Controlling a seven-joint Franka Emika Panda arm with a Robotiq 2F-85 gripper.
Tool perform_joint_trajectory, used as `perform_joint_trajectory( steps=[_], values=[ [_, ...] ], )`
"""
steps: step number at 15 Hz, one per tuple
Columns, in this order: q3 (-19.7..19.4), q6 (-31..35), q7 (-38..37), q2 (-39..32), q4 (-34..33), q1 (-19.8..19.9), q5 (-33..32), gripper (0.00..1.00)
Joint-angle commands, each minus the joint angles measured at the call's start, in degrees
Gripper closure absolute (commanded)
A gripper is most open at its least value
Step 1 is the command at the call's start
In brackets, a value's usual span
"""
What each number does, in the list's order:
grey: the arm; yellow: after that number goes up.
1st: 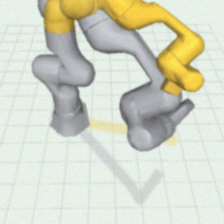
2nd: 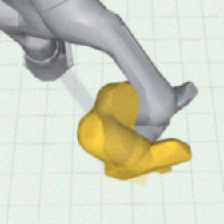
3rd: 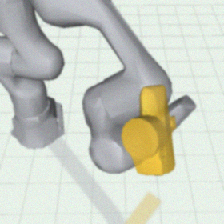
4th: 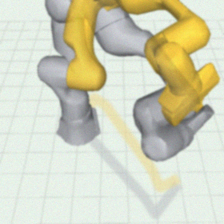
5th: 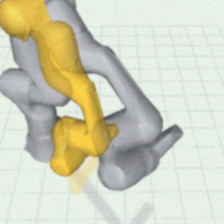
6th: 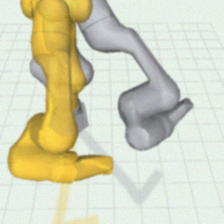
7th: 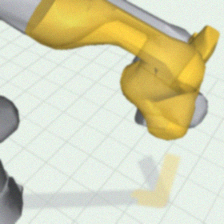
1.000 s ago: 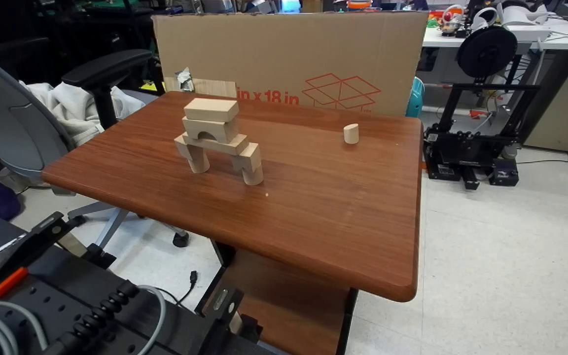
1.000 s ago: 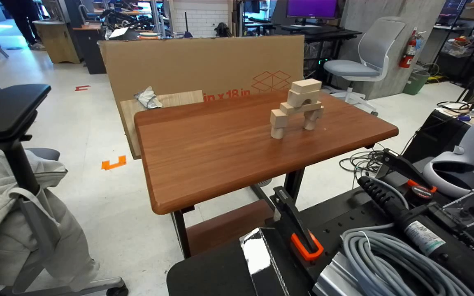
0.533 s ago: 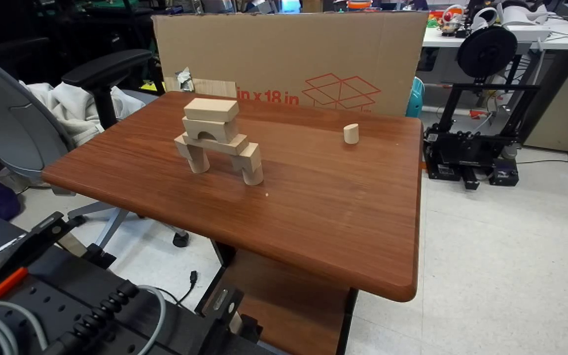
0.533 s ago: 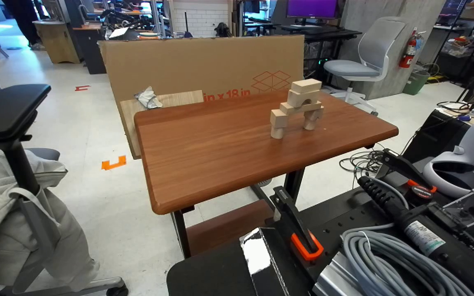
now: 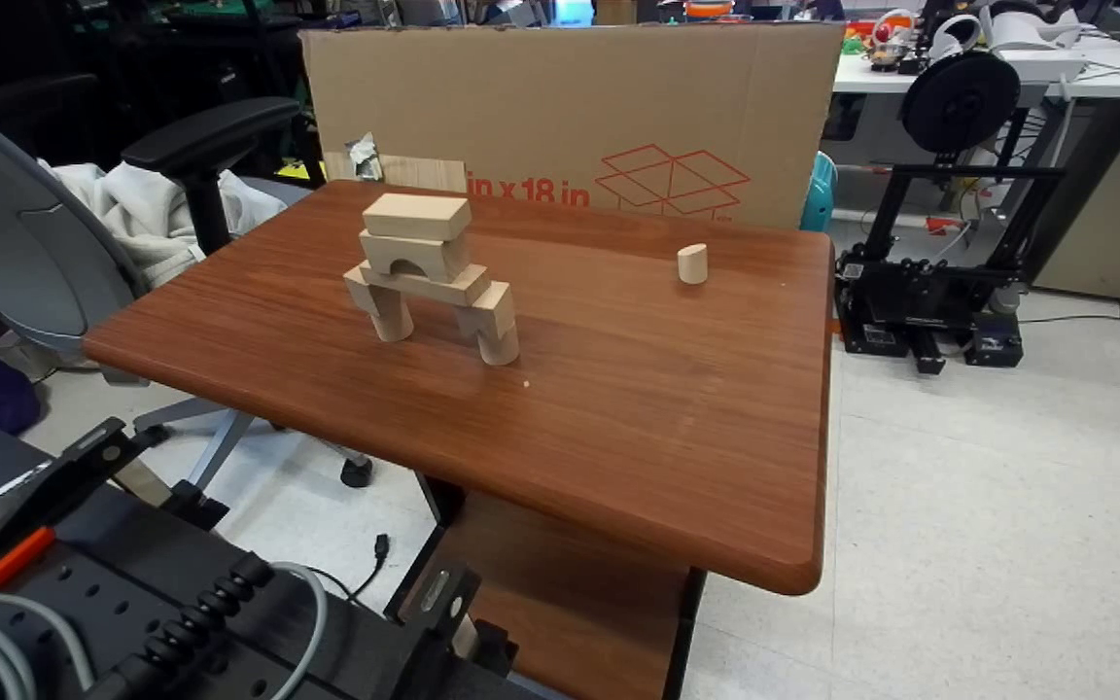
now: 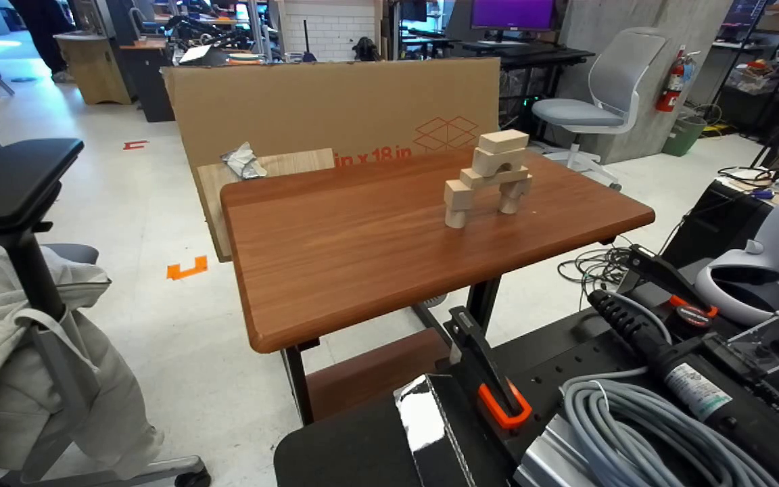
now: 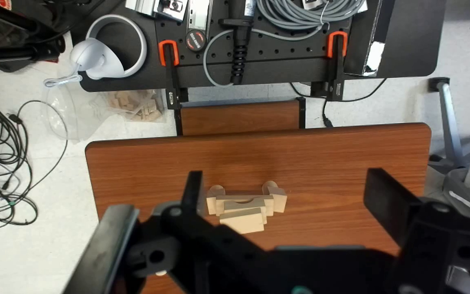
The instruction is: Move the block from the pile blocks and put it on the table
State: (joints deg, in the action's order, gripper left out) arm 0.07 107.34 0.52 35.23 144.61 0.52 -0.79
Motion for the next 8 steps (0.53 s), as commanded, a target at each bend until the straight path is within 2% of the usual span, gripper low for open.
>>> perform_joint_trajectory(
  steps=[1, 5, 8],
  values=[
    [-0.1, -0.1, -0.1, 0.0, -0.1, -0.1, -0.1, 0.00],
    [-0.1, -0.1, -0.1, 0.0, -0.1, -0.1, -0.1, 0.00],
    [0.0, 4.3, 0.8, -2.4, 0.0, 0.1, -1.6, 0.00]
  ],
)
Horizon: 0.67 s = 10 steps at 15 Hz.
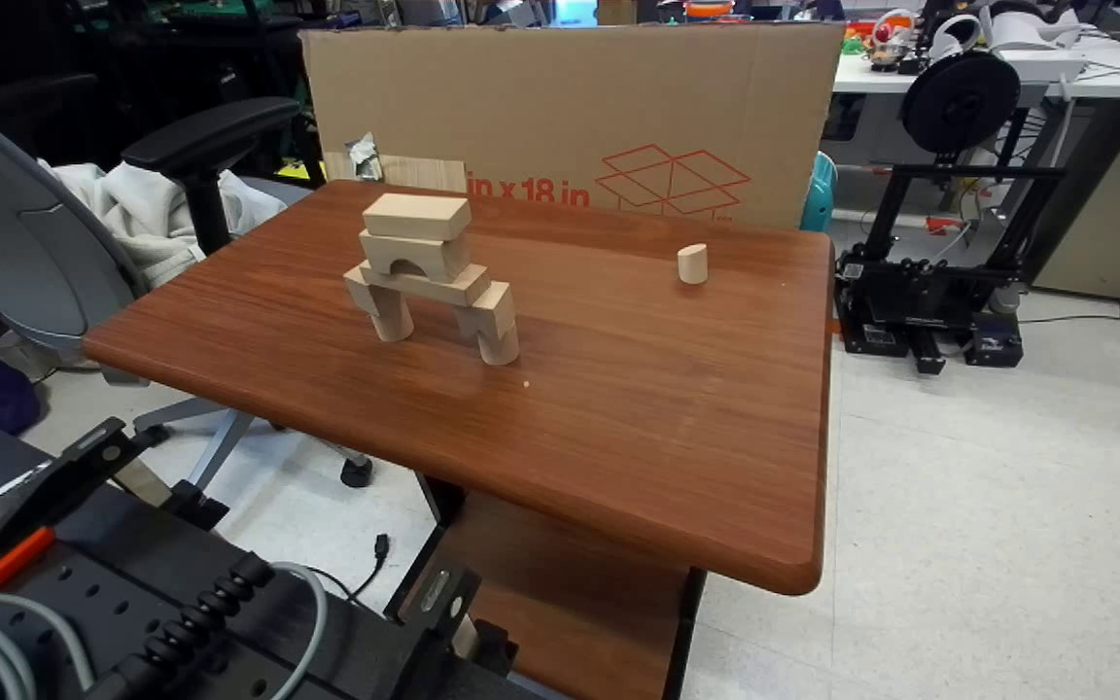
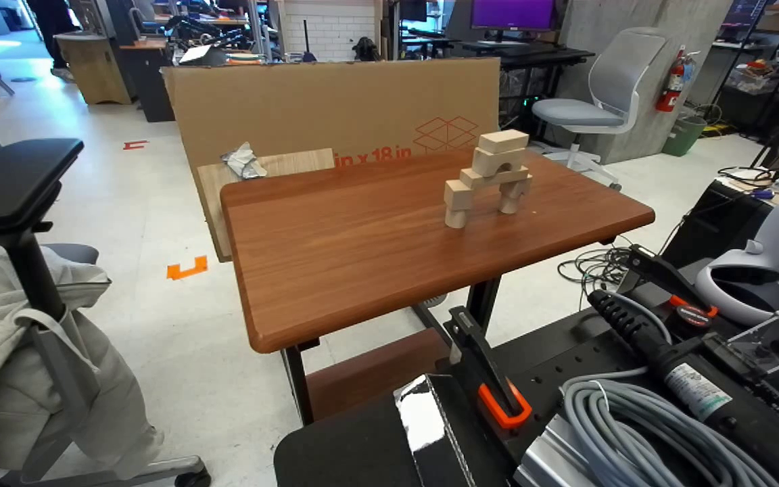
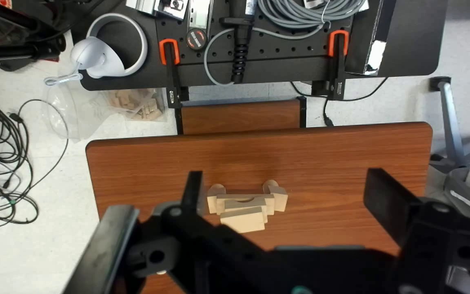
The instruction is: Move the block from the pile blocks and put it on the table
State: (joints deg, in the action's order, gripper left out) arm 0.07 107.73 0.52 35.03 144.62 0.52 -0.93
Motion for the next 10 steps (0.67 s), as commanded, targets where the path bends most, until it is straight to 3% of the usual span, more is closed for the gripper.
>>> perform_joint_trajectory(
  steps=[1, 10],
  values=[
    [-0.1, 5.6, 1.0, -3.0, 0.1, 0.2, -1.9, 0.00],
    [-2.2, 22.4, 7.0, -16.6, -0.5, 0.7, -5.3, 0.00]
  ],
)
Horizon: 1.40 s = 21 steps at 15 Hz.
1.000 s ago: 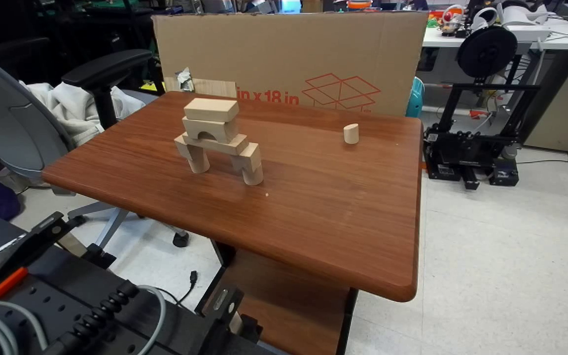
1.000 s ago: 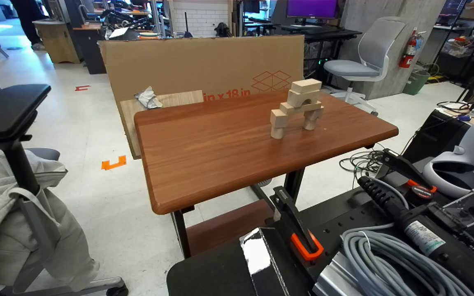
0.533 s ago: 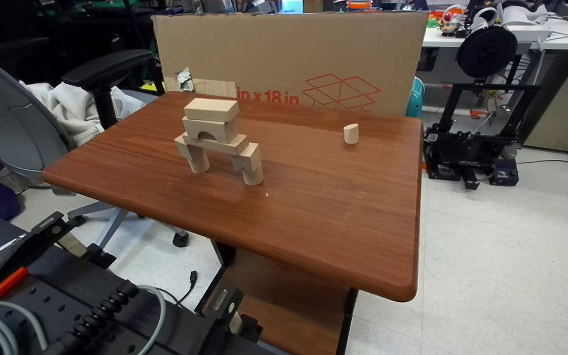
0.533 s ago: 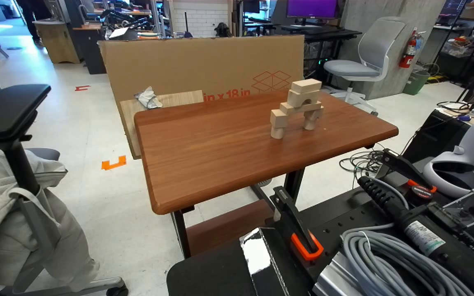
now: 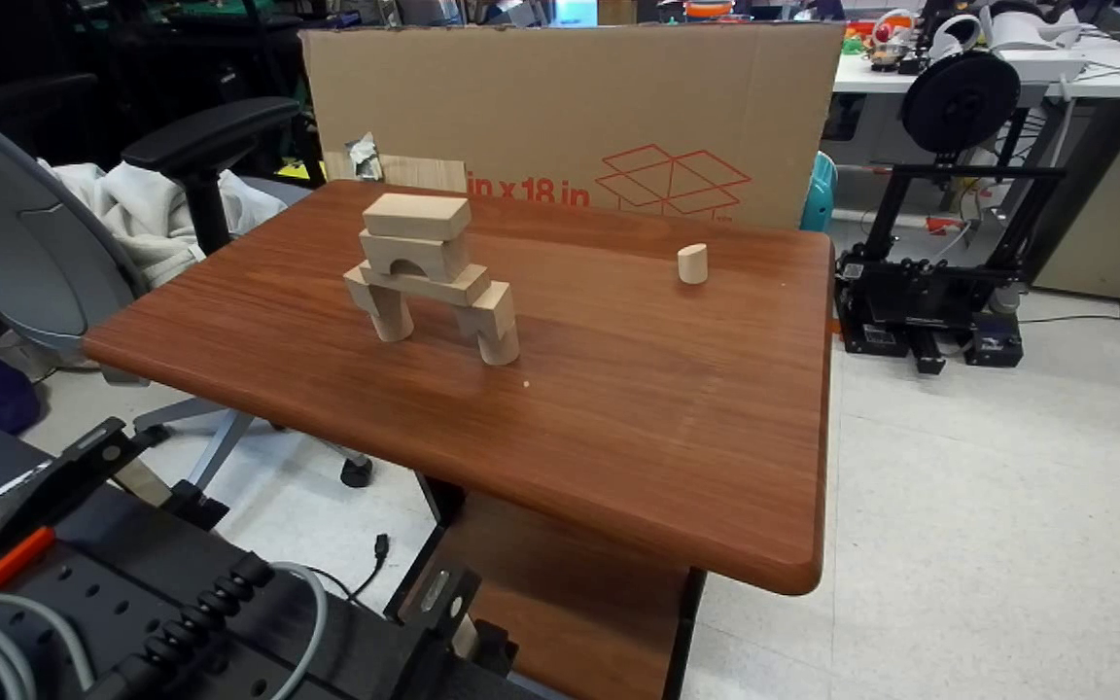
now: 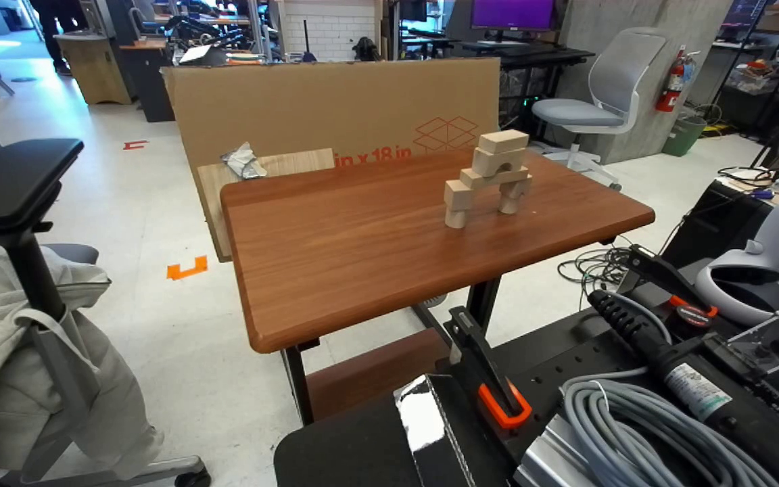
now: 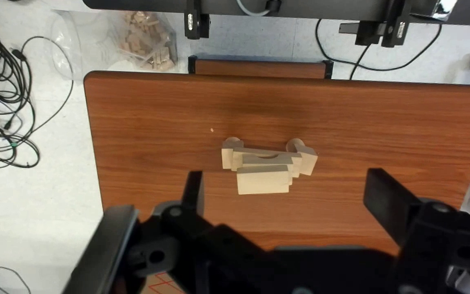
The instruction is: Move the block from the pile blocks and put it on the table
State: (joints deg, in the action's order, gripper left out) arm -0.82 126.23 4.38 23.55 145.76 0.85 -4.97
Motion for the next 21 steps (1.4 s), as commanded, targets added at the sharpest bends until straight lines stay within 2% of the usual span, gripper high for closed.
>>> perform_joint_trajectory(
  steps=[1, 8, 15, 21],
  values=[
    [-1.6, 5.4, 3.8, -6.8, -2.0, 0.5, -1.4, 0.00],
    [-2.5, 13.8, 7.1, -18.3, -5.1, 0.6, 0.1, 0.00],
    [-1.8, 13.9, 6.5, -27.4, -10.4, 0.7, 0.0, 0.00],
    [-0.6, 14.2, 7.2, -32.1, -12.7, 0.7, 1.8, 0.00]
  ],
)
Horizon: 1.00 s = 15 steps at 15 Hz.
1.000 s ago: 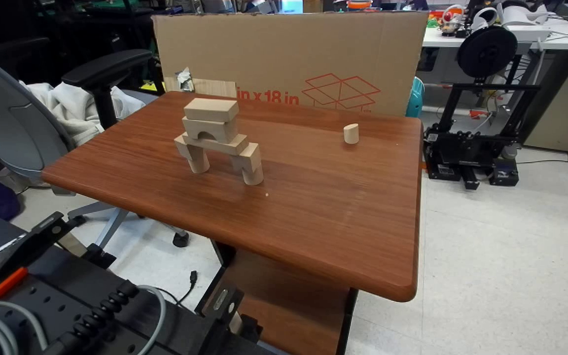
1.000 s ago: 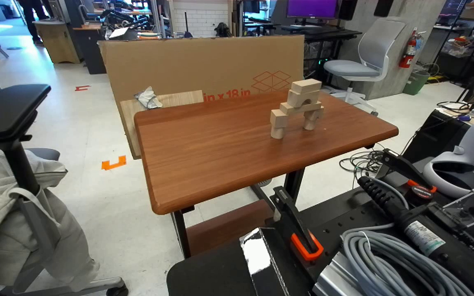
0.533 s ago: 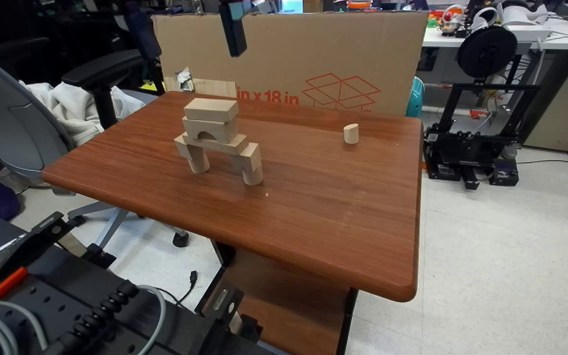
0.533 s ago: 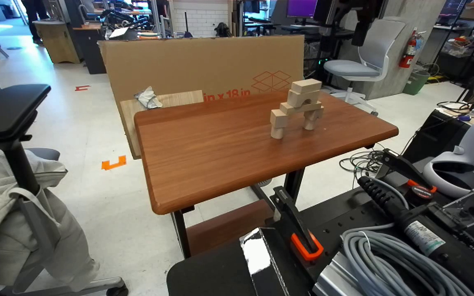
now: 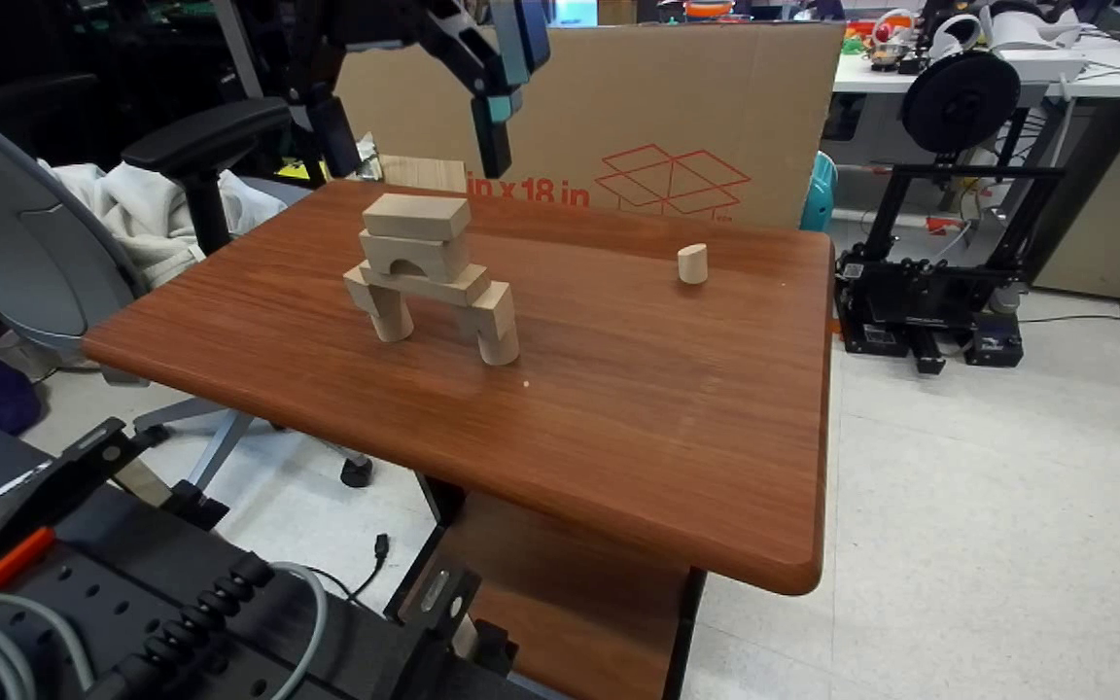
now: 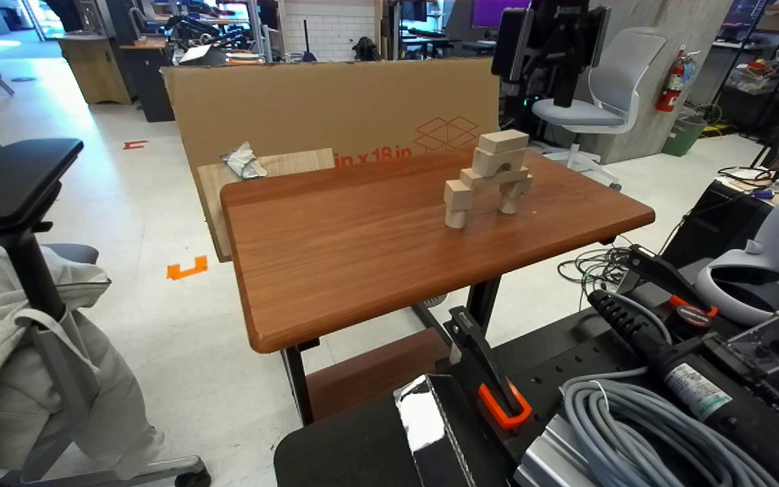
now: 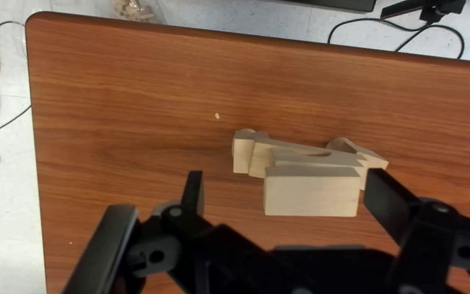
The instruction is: Move the block from the pile blocks and put it on the table
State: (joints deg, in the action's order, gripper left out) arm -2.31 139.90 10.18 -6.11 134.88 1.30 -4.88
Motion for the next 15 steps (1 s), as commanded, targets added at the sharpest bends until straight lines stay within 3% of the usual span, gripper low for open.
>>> perform_joint_trajectory(
  steps=[1, 8, 9, 10, 14, 15],
  values=[
    [1.2, 1.0, 1.1, -3.1, -1.8, 0.1, 1.6, 0.00],
    [1.9, 2.2, -0.2, -5.7, -2.8, -0.2, 0.0, 0.00],
    [2.0, 2.0, -0.3, -6.1, -3.2, -0.1, 0.1, 0.07],
    [2.0, 1.8, -0.3, -6.3, -3.6, -0.1, 0.1, 0.26],
    [2.0, 1.8, 0.0, -6.8, -4.1, 0.0, 0.0, 0.58],
    [2.0, 1.9, 0.1, -6.6, -4.0, 0.0, -0.1, 0.58]
  ],
)
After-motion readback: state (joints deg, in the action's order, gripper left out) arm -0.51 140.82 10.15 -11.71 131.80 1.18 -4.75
